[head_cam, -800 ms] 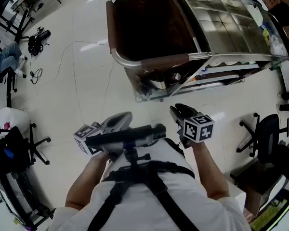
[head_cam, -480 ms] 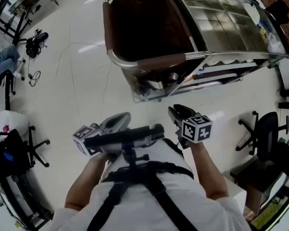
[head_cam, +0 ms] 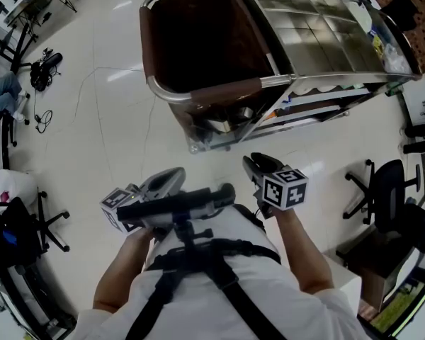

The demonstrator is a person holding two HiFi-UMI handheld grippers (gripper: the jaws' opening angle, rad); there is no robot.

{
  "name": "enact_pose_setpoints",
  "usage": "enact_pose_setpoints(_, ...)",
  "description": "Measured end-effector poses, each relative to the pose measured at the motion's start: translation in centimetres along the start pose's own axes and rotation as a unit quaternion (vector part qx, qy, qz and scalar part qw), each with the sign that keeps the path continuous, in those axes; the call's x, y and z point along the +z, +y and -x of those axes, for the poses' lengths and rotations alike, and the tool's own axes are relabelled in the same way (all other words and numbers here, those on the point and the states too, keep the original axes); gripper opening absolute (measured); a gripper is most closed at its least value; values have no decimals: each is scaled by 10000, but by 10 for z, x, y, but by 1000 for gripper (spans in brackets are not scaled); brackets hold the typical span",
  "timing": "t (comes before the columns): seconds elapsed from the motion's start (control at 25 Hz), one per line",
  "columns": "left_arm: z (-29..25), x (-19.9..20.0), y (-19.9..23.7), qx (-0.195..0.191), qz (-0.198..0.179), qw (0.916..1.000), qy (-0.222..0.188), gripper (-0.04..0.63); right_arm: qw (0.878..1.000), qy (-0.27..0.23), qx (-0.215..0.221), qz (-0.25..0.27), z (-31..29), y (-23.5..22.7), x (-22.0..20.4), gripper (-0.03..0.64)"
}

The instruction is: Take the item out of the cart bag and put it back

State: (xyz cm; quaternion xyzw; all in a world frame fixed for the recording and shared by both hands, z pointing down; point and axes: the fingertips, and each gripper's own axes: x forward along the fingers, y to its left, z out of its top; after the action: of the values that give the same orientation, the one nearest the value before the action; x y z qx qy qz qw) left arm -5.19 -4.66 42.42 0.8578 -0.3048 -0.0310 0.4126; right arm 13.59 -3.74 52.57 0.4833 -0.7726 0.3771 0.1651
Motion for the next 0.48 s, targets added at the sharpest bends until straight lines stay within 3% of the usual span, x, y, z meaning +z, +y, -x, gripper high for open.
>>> enact_pose_setpoints(0.48, -9, 13, -11, -104, -120, 9998, -154, 5, 9952, -508, -164, 824, 24, 18, 60, 114)
